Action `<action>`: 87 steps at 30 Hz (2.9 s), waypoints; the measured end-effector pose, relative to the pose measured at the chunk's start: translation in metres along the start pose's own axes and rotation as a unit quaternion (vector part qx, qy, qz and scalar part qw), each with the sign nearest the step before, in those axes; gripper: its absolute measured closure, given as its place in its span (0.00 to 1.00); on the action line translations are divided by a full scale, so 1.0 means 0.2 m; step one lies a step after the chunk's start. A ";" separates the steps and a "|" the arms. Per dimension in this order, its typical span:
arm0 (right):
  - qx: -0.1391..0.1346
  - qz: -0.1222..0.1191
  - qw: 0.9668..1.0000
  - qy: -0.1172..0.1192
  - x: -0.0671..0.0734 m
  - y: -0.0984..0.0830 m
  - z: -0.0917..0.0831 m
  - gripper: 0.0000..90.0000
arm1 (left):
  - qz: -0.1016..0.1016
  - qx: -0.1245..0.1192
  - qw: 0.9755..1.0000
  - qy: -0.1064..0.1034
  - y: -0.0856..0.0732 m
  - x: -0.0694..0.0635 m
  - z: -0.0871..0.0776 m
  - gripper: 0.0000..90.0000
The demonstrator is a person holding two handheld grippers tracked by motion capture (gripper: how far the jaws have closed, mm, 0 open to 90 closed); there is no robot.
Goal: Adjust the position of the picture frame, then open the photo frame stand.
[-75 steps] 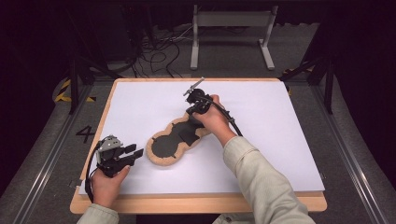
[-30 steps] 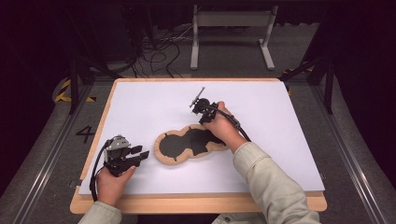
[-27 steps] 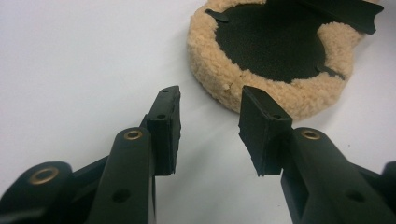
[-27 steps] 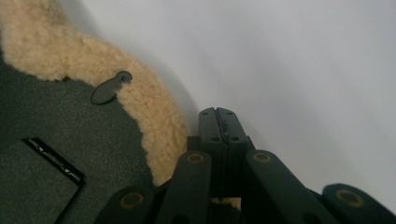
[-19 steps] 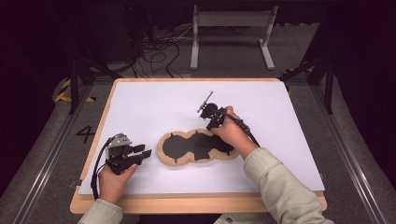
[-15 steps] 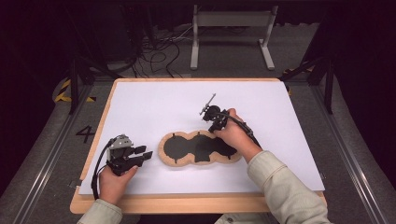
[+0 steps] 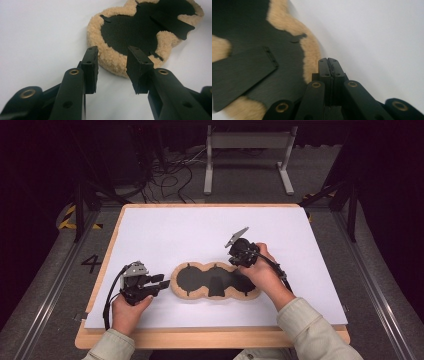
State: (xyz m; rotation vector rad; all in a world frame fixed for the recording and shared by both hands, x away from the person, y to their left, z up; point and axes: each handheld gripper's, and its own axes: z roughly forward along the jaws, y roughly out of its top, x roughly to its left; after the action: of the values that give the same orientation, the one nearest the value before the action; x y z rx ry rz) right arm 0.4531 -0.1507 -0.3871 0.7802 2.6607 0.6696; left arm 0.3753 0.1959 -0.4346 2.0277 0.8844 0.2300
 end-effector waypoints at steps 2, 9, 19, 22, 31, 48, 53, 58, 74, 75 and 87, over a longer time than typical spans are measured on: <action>-0.024 -0.001 1.000 0.015 0.04 -0.04 -0.07 1.00 | 0.006 -0.003 1.000 0.003 0.01 -0.01 0.00 0.69; -0.074 0.005 0.996 0.050 0.14 -0.16 -0.17 1.00 | 0.021 -0.003 1.000 0.009 0.04 -0.02 0.01 0.69; -0.106 -0.005 0.991 0.079 0.24 -0.25 -0.25 1.00 | 0.020 0.003 1.000 0.007 0.05 0.00 0.02 0.67; -0.096 -0.015 0.992 0.077 0.27 -0.26 -0.24 1.00 | 0.020 0.002 1.000 0.008 0.05 0.00 0.02 0.67; -0.055 -0.028 0.993 0.105 0.34 -0.28 -0.17 1.00 | 0.016 0.008 1.000 0.014 0.05 0.01 0.02 0.67; -0.016 -0.028 0.992 0.122 0.38 -0.30 -0.04 1.00 | 0.009 0.007 1.000 0.019 0.04 0.04 0.02 0.67; -0.018 -0.024 0.992 0.124 0.39 -0.29 0.00 1.00 | 0.003 0.005 1.000 0.012 0.04 0.04 0.02 0.67; -0.034 -0.018 0.991 0.127 0.38 -0.29 -0.01 1.00 | -0.010 0.003 1.000 0.009 0.03 0.05 0.03 0.65; -0.142 0.040 0.982 0.116 0.32 -0.30 -0.10 1.00 | -0.015 -0.030 0.999 0.000 0.03 0.06 0.00 0.54; -0.153 0.046 0.980 0.115 0.31 -0.31 -0.10 1.00 | -0.015 -0.032 0.999 0.003 0.03 0.05 0.00 0.53; -0.152 0.043 0.986 0.053 0.26 -0.37 -0.22 0.82 | -0.069 -0.093 0.993 -0.026 0.01 0.07 -0.04 0.39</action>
State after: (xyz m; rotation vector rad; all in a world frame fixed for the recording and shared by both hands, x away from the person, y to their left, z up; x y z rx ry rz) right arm 0.3625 -0.1919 -0.3944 0.7945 2.5385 1.1350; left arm 0.3832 0.2103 -0.4309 1.7851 0.9303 0.1751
